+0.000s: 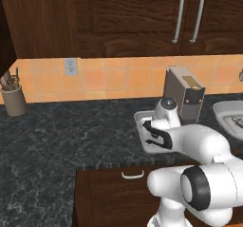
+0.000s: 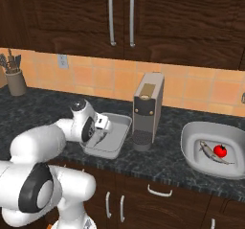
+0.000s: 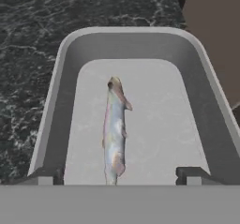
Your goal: Place one tomato and one fish in each tupperware on the nearby counter, to pack two identical lunches.
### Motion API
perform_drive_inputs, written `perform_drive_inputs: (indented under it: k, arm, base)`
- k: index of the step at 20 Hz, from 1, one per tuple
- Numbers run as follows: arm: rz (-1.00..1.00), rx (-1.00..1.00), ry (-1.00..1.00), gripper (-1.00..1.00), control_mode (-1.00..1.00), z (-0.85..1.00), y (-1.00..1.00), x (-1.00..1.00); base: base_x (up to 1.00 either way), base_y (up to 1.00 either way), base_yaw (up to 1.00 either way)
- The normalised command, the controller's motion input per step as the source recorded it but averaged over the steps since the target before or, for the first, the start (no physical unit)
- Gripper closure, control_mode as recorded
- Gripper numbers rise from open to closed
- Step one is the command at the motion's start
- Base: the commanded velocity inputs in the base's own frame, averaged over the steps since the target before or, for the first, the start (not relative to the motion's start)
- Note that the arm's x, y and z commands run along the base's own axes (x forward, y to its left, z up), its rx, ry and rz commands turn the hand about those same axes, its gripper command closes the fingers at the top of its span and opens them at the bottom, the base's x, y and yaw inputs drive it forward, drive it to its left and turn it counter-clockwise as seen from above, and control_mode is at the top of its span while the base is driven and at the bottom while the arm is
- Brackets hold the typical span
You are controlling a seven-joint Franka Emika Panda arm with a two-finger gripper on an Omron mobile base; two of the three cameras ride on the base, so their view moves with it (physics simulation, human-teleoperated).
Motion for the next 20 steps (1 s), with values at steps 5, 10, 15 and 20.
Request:
perform_drive_inputs:
  k: [5, 10, 15, 20]
  arm:
    - [0.00, 0.00, 0.00, -1.00, -1.00, 0.64, 0.00, -1.00]
    - [0.02, 0.00, -0.05, -1.00, -1.00, 0.36, 0.07, -1.00]
    - [0.05, -0.02, -0.20, -1.00, -1.00, 0.39, 0.16, -1.00]
    - [0.04, -0.05, -0.19, -1.00, -1.00, 0.04, 0.08, -1.00]
  base:
    - [0.00, 0.00, 0.00]
    - [0.00, 0.00, 0.00]
    - [0.00, 0.00, 0.00]
    - [0.00, 0.00, 0.00]
